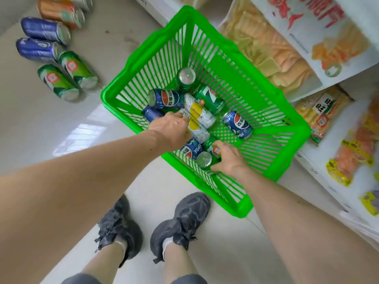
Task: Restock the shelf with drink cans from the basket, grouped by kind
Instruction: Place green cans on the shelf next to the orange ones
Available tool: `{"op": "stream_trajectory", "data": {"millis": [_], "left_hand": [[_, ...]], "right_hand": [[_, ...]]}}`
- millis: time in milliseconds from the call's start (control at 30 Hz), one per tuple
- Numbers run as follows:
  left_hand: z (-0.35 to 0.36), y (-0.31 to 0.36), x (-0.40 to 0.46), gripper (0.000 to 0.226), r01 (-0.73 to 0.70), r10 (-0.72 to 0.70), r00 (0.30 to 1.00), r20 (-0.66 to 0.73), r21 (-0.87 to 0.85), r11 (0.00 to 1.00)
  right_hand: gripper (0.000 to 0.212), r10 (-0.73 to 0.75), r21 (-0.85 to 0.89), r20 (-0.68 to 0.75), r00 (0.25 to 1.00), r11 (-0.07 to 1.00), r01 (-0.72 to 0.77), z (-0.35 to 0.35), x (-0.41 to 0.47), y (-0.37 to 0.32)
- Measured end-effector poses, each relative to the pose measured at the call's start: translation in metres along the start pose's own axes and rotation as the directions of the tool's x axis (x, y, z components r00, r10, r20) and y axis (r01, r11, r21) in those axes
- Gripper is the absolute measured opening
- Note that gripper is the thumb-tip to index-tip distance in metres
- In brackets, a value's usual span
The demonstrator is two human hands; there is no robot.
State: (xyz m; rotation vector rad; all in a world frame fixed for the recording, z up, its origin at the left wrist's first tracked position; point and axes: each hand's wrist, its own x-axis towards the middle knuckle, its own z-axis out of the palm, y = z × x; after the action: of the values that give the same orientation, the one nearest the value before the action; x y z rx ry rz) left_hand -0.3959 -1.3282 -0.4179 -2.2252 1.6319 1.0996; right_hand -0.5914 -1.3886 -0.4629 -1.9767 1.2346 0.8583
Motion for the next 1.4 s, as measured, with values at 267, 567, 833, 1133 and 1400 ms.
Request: {"op": "stream_trajectory", "data": {"millis": [267, 567, 833, 1133, 1400], "left_hand": [[0.027, -0.003, 0.027, 0.042, -0.016, 0.013, 0.997, 0.073, 0.046, 0.999], [0.009, -0.002, 0.017, 0.041, 0.001, -0.003, 0.998, 0.065, 0.036, 0.999], [-0.077, 0.024, -0.030, 0.055, -0.046, 0.045, 0.998, 0.037, 0.044, 0.998], [-0.204, 0.070, -0.117, 0.067, -0.139, 0.138, 0.989, -0.052, -0.022, 0.990], [-0.304, 0.108, -0.216, 0.075, -0.204, 0.197, 0.967, -0.162, -0.023, 0.979]], "right_hand": [[0.089, -0.053, -0.103, 0.133, 0.990, 0.992, 0.067, 0.031, 0.032, 0.003], [0.066, -0.064, 0.106, 0.062, 0.996, 0.993, 0.057, 0.004, 0.025, 0.011], [0.054, -0.065, 0.402, -0.146, 0.987, 0.908, 0.120, -0.106, -0.025, -0.007], [0.068, -0.144, 0.513, -0.267, 0.953, 0.816, 0.267, -0.244, -0.150, -0.062], [0.080, -0.164, 0.501, -0.349, 0.923, 0.799, 0.332, -0.334, -0.284, -0.103]]}}
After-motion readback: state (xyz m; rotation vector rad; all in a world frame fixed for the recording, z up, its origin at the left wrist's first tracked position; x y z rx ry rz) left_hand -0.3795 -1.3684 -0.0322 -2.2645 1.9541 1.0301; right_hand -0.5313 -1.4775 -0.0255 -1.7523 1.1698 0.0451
